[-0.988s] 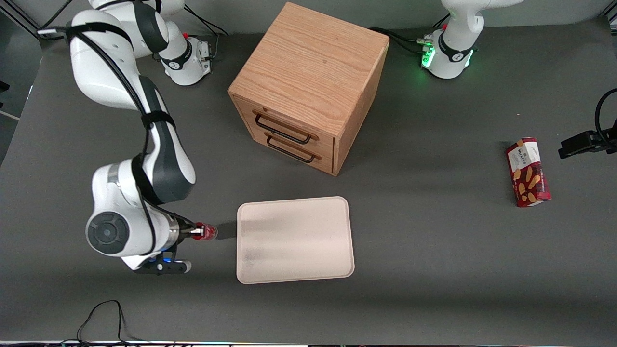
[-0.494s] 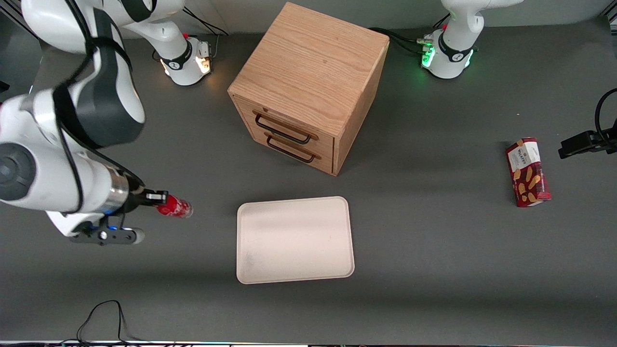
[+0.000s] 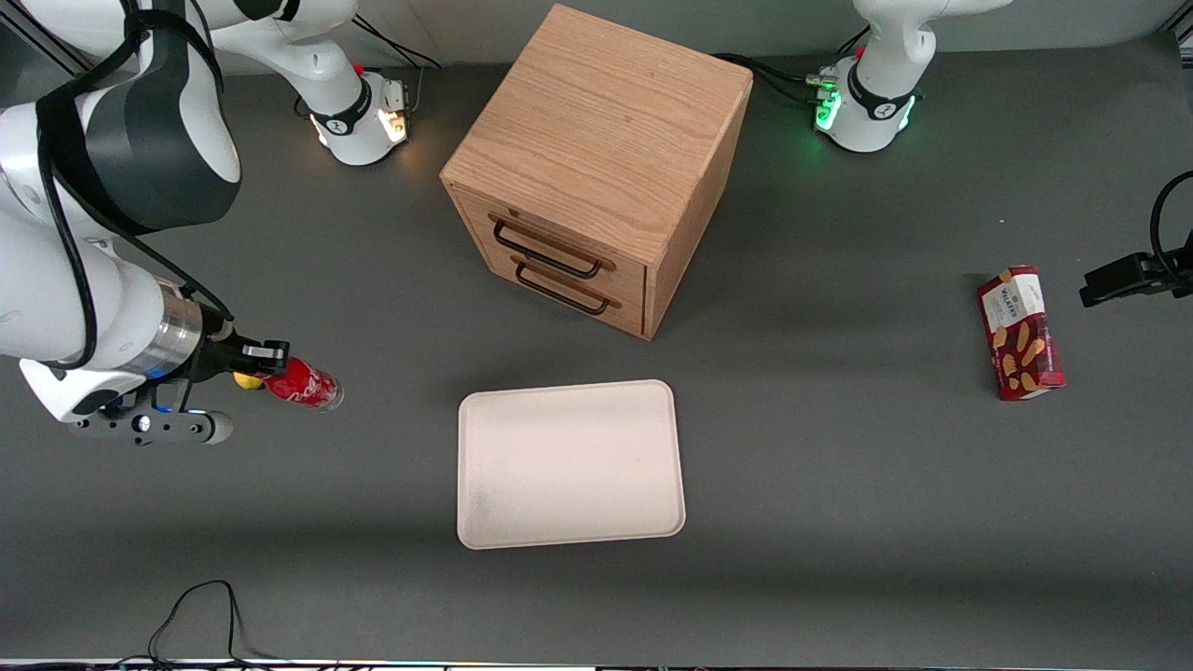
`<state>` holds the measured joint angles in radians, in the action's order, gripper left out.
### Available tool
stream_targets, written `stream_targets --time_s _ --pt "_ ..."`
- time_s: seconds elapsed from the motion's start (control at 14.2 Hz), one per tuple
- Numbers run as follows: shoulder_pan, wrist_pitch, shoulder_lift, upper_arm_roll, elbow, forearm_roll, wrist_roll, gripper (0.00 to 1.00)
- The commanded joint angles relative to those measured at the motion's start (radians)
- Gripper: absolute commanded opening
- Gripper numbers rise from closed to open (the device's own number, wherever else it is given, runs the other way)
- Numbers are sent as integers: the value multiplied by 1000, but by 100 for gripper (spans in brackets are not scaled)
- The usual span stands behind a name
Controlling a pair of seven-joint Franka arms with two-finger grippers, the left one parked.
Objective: Place coke bottle on tray
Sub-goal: 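Lift the bottle and carry it over the white tray, then lower the bottle onto the tray's edge and open the right gripper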
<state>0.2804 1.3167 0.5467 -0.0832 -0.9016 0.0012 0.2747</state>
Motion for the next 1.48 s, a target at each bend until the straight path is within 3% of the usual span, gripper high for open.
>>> stream_targets --time_s 0.0,0.49,0.78,1.41 --pt "28 -4 -30 7 -17 -24 26 0" --pt "151 62 19 45 -14 -20 216 0" --pt "154 96 62 74 -13 -18 247 0" --pt "140 412 307 105 79 -15 284 0"
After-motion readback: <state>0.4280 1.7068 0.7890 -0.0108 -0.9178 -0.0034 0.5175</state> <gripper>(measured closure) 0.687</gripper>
